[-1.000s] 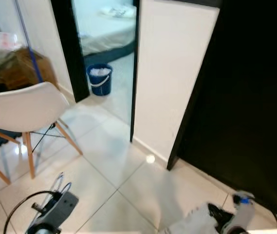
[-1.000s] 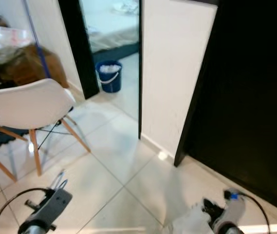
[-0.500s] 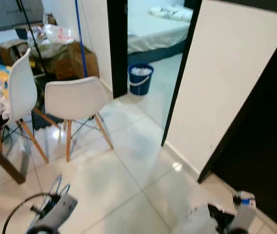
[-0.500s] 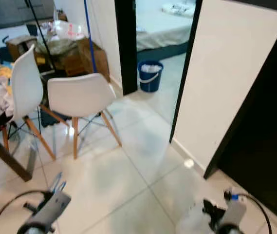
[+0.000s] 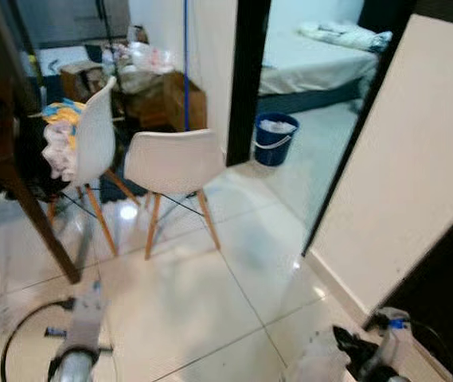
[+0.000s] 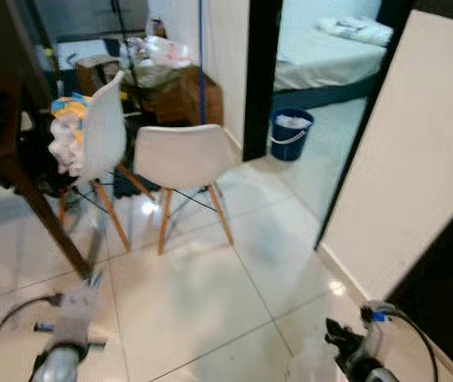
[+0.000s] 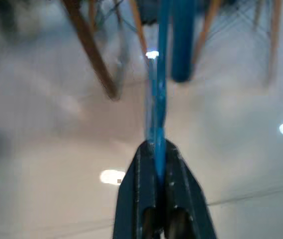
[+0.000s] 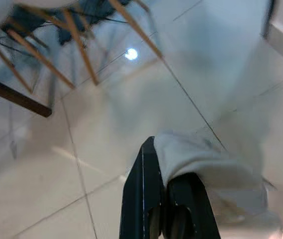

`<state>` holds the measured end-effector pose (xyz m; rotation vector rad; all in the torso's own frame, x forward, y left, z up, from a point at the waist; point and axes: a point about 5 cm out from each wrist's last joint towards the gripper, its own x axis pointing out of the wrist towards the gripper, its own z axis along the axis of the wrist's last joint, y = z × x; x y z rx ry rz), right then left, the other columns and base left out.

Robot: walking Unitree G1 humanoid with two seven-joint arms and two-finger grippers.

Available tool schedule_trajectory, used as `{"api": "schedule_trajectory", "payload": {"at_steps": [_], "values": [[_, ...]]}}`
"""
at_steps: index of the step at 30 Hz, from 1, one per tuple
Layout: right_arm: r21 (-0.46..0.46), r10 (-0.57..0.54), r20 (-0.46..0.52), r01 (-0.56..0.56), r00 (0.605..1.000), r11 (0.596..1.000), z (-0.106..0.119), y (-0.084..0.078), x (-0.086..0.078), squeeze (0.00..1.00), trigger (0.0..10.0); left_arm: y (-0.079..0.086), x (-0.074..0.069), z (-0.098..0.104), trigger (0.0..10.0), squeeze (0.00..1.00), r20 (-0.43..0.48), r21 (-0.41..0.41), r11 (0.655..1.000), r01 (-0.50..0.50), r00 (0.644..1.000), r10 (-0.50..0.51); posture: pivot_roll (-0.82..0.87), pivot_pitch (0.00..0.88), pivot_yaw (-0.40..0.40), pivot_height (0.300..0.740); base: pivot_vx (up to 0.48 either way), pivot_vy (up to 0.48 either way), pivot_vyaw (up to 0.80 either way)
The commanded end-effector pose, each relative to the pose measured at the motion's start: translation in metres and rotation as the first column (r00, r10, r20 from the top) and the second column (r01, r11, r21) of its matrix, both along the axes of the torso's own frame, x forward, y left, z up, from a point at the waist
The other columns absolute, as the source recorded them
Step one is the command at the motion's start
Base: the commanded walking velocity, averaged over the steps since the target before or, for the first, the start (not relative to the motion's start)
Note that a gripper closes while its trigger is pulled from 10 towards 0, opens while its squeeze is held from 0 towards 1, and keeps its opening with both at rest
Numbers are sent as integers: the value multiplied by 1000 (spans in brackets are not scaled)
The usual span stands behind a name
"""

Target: Hang hanger

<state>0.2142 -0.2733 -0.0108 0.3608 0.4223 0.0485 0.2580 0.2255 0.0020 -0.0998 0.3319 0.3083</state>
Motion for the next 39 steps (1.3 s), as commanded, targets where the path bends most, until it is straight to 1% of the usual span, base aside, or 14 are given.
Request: {"api": "schedule_trajectory", "payload": {"at_steps": [1, 3, 10, 13, 15, 17, 21, 25, 26, 27, 28, 35, 36, 39], "values": [[3, -3, 46, 3, 999, 1000, 7, -2, 6, 0, 10000, -6, 6, 6, 10000, 0, 81, -180, 981, 66, 995, -53, 27, 52, -52, 740, 0, 0, 719], [-2, 4, 78, -4, 997, 1000, 15, -3, 13, 0, 10000, -12, 15, 18, 10000, 0, 158, -256, 958, 127, 983, -89, 24, 52, -47, 740, 0, 0, 719], [-7, 68, 207, -69, 976, 998, 43, 5, 31, 0, 10000, -28, 32, 38, 10000, 0, 241, -202, 926, 318, 933, -268, 19, 46, -22, 740, 0, 0, 719], [3, 159, 394, -174, 905, 985, 88, 20, 48, 0, 10000, -32, 49, 60, 10000, 0, 283, -103, 921, 375, 899, -335, 14, 47, -5, 740, 0, 0, 719], [-9, 198, 438, -215, 877, 977, 101, 26, 51, 0, 10000, -33, 53, 67, 10000, 0, 283, -49, 913, 406, 882, -377, 14, 46, -5, 740, 0, 0, 719], [-9, 198, 438, -215, 877, 977, 101, 26, 51, 0, 10000, -33, 53, 67, 10000, 0, 283, -49, 913, 406, 882, -377, 14, 46, -5, 740, 0, 0, 719], [-120, 381, 527, -377, 760, 918, 144, 50, 59, 0, 10000, -38, 64, 106, 10000, 0, 338, 80, 861, 502, 799, -497, 20, 51, -14, 740, 0, 0, 714], [-137, 400, 527, -390, 750, 911, 146, 52, 60, 0, 10000, -39, 65, 110, 10000, 0, 342, 93, 857, 508, 792, -506, 20, 51, -14, 740, 0, 0, 712], [-154, 425, 550, -413, 719, 898, 158, 62, 63, 0, 10000, -42, 66, 120, 10000, 0, 352, 138, 845, 516, 772, -529, 32, 46, -25, 740, 0, 0, 712], [-154, 425, 550, -413, 719, 898, 158, 62, 63, 0, 10000, -42, 66, 120, 10000, 0, 352, 138, 845, 516, 772, -529, 32, 46, -25, 740, 0, 0, 712], [-163, 431, 585, -421, 687, 892, 172, 75, 71, 0, 10000, -51, 65, 136, 10000, 0, 370, 226, 816, 532, 728, -577, 42, 43, -22, 740, 0, 0, 694], [-158, 416, 587, -406, 694, 900, 174, 78, 73, 0, 10000, -55, 64, 140, 10000, 0, 379, 248, 804, 540, 710, -594, 42, 43, -22, 740, 108, 0, 675], [-155, 381, 567, -359, 730, 920, 172, 76, 76, 0, 10000, -55, 64, 147, 10000, 0, 385, 274, 809, 519, 711, -588, 46, 45, -21, 740, 349, 0, 0], [-158, 355, 551, -324, 755, 933, 172, 74, 78, 0, 10000, -53, 66, 153, 10000, 0, 395, 296, 816, 497, 714, -578, 42, 46, -20, 740, 436, 0, 0]]}}
